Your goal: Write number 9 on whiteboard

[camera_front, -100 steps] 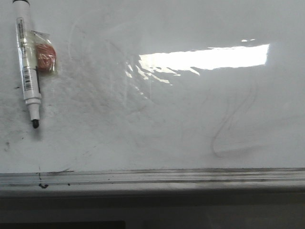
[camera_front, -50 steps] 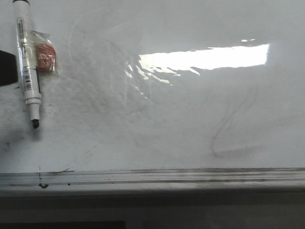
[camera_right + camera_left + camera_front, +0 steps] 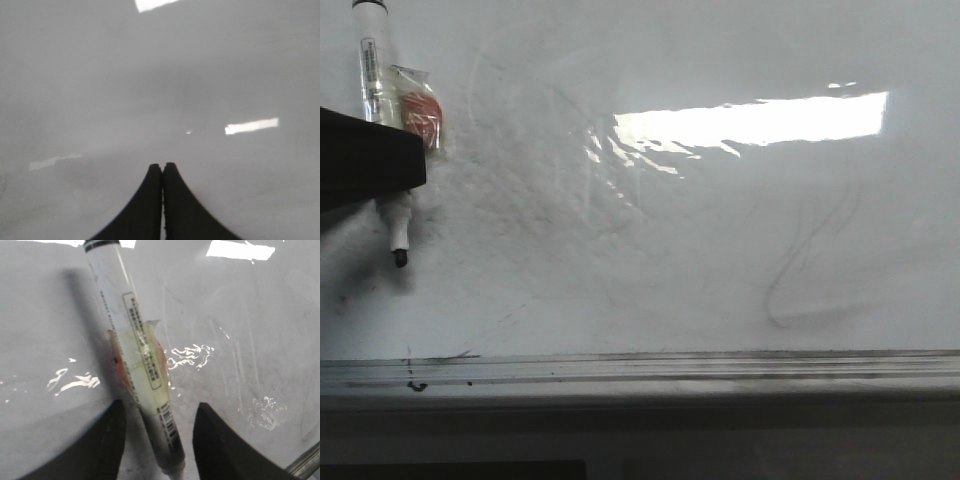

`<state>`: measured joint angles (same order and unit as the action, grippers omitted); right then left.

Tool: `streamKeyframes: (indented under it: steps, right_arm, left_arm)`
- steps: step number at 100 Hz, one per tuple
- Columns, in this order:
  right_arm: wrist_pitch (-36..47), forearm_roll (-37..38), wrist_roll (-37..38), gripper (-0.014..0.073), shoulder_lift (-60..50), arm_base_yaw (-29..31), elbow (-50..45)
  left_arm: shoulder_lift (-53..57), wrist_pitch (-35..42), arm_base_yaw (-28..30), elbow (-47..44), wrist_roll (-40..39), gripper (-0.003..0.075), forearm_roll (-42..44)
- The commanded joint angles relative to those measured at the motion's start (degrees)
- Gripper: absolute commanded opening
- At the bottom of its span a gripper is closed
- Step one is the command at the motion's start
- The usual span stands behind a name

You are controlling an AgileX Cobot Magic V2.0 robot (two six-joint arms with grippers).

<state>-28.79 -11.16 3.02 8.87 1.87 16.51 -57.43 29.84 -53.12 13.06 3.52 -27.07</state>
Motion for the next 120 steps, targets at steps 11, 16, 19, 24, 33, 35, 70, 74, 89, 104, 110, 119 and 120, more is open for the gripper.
streamKeyframes:
  steps: [11, 16, 19, 24, 33, 35, 70, 74, 89, 104, 110, 119, 120]
  right_arm:
    - [3.42, -0.23, -0.38, -0.0063, 1.66, -8.26, 1.36]
    - [3.2, -0.23, -0.49, -0.0063, 2.57, -10.87, 1.36]
    - [3.08, -0.23, -0.6, -0.0063, 3.51, -12.3, 1.6]
    - [2.97, -0.23, -0.96, -0.0063, 5.32, -15.03, 2.21]
    - [2.52, -0.23, -6.05, -0.0063, 9.59, -18.74, 4.08]
    - [2.54, -0.23, -6.92, -0.0063, 10.68, -19.63, 4.65]
    - [2.36, -1.33, -15.63, 0.0262, 28.18, -40.29, 19.86]
    - [2.35, -1.23, -15.63, 0.0305, 30.27, -42.89, 21.34]
    - [2.23, -1.23, -15.63, 0.0346, 37.45, -49.67, 26.56]
    - [2.12, -1.34, -15.63, 0.0346, 43.8, -52.43, 30.93]
    - [2.01, -1.8, -15.63, 0.0346, 45.9, -53.01, 32.45]
    - [1.77, -2.53, -15.63, 0.0346, 49.09, -53.95, 34.54]
    - [1.77, -2.71, -15.63, 0.0346, 49.54, -53.94, 34.67]
  left_arm:
    - [-1.83, 1.33, 0.01, 1.27, -0.34, 0.0078, -2.7]
    - [-1.83, 1.33, 0.01, 1.27, -0.34, 0.0039, -2.7]
    - [-1.83, 1.33, 0.01, 1.27, -0.34, 0.002, -2.7]
    - [-1.83, 1.33, 0.01, 1.27, -0.34, -0.0012, -2.29]
    - [-1.83, 1.14, 0.01, 1.27, -0.34, -0.002, -0.76]
    - [-1.83, 1.14, 0.01, 1.27, -0.34, -0.002, -0.06]
    - [-1.83, 1.08, -0.1, 2.76, -0.34, -0.002, 27.48]
    - [-1.83, 1.08, -0.1, 3.0, -0.34, -0.002, 31.39]
    - [-1.83, 1.07, -0.1, 3.87, -0.34, -0.002, 43.87]
    - [-1.83, 0.94, -0.1, 3.99, -0.34, -0.002, 47.38]
    - [-1.83, 0.94, -0.1, 3.99, -0.34, -0.002, 47.64]
    - [-1.83, 0.94, -0.1, 3.99, -0.34, -0.002, 47.64]
    - [-1.83, 0.94, -0.1, 3.99, -0.34, -0.002, 47.64]
